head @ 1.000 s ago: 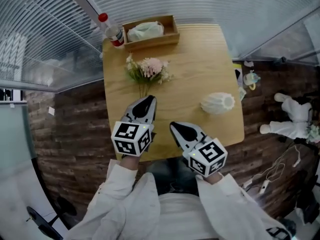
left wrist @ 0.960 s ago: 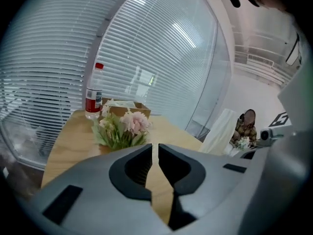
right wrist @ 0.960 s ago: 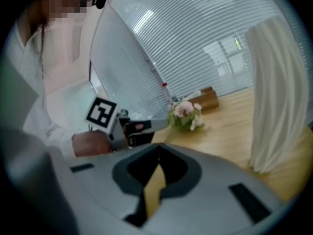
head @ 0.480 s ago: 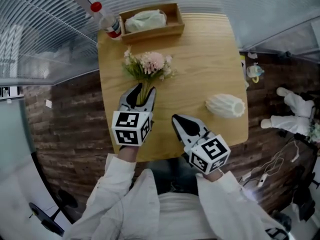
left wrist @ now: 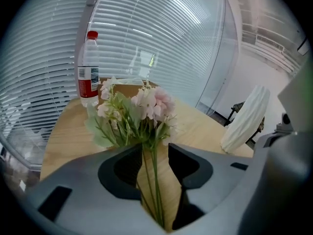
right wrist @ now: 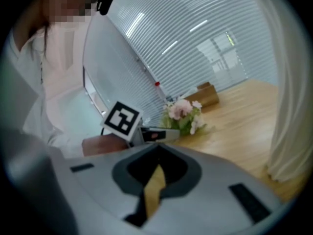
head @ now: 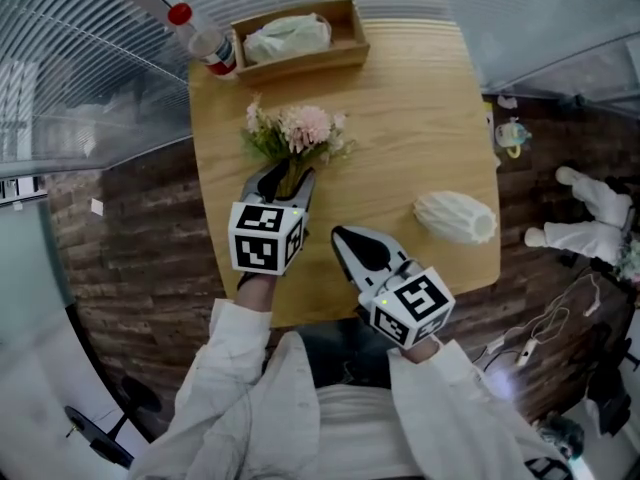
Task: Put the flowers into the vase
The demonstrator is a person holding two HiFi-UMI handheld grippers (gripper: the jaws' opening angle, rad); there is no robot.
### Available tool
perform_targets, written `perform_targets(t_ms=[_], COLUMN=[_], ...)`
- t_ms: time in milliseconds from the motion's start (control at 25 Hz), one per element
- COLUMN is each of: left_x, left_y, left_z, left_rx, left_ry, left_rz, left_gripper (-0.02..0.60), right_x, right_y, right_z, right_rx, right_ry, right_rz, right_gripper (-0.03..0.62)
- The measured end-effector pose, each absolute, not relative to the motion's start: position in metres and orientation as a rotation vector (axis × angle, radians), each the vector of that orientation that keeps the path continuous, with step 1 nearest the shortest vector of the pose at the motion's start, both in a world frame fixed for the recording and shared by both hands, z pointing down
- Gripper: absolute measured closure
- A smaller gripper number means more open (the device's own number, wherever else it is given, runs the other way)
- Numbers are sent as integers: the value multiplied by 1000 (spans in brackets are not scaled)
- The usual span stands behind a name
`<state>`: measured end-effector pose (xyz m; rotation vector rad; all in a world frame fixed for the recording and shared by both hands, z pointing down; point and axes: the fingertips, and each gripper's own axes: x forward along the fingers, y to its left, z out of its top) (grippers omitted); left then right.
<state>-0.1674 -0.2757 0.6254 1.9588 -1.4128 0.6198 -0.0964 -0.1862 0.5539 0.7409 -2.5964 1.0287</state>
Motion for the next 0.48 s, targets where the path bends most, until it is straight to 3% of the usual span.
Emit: perform_targets(t_ms=[120, 200, 480], left_x=[-171, -171, -172], left_y=[-278, -280, -280], left_z=[635, 636, 619], left_rx=[1963, 1966, 1988], left_ry=[-1418, -1413, -1426], left_rz=[731, 743, 684], left_gripper=[426, 500, 525], right_x=[-94, -91, -74], right_y=[-185, -183, -184], right_z=[555, 555, 548], right_rx=[752, 761, 832], right_ry=[-2591, -2590, -2601], right_rz=[1046, 1044, 1022], right_gripper=[580, 580, 580])
